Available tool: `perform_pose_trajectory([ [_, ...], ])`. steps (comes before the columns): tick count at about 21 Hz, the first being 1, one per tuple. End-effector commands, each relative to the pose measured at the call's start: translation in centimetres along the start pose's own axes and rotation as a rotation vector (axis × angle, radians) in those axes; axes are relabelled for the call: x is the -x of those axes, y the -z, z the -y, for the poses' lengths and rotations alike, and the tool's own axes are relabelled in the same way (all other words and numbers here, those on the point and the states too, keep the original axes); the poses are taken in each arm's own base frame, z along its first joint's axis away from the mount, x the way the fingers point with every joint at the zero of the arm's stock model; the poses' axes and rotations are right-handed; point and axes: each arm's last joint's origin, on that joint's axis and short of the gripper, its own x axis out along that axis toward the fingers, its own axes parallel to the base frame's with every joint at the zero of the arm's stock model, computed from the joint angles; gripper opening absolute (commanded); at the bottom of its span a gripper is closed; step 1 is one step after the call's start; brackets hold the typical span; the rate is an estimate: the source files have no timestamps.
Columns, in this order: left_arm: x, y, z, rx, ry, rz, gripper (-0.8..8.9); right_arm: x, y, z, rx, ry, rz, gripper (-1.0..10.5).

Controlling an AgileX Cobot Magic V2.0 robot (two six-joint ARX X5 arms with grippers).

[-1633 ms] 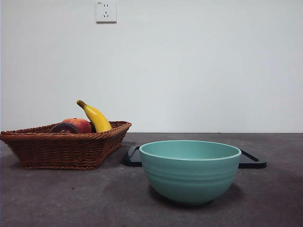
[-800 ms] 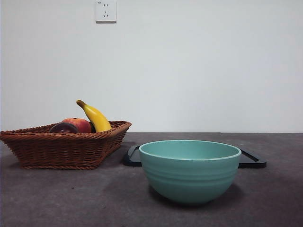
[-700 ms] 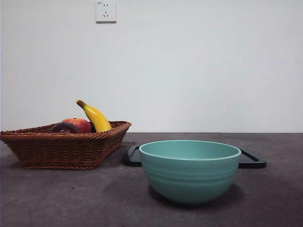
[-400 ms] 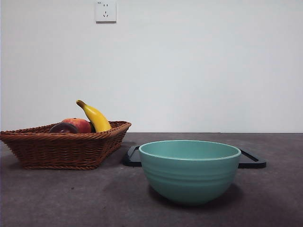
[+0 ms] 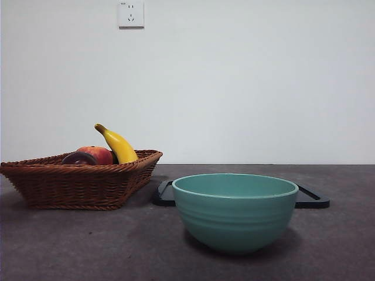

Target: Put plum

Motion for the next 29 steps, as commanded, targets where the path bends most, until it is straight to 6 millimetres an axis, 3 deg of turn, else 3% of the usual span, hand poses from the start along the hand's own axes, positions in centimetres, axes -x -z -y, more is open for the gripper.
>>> perform_pose_trajectory([
  [1,-0.5,-1.0,0.3,-0.066,0.054,-0.089,0.1,-0.3,-1.0,-0.3,0.049,-0.045,-0.07,0.1],
  [6,-1.6,-1.7,0.6,-0.099,0.128,-0.252,0.1,-1.3,-1.3,-0.7,0.065,-0.12,-0.22,0.1],
  [10,-2.1,-1.3,0.8,-0.118,0.161,-0.34,0.1,-2.1,-0.4,-1.2,0.108,-0.173,-0.371,0.1],
  [18,-2.1,-1.3,0.8,-0.127,0.164,-0.339,0.17,-2.3,-0.2,-1.5,0.129,-0.198,-0.392,0.1],
  [20,-2.1,-1.3,0.8,-0.127,0.164,-0.339,1.18,-2.3,-0.2,-1.5,0.129,-0.198,-0.392,0.2],
  [21,-2.1,-1.3,0.8,-0.127,0.164,-0.339,2.19,-2.3,-0.2,-1.5,0.13,-0.198,-0.391,0.6],
  [23,-2.0,-1.3,0.8,-0.127,0.164,-0.339,3.82,-2.3,-0.2,-1.5,0.127,-0.197,-0.392,2.4],
  [25,-2.1,-1.3,0.8,-0.127,0.164,-0.339,4.32,-2.3,-0.2,-1.6,0.126,-0.197,-0.391,3.5],
  [29,-2.1,-1.4,0.8,-0.127,0.164,-0.338,4.37,-2.3,-0.2,-1.5,0.127,-0.198,-0.39,3.5],
])
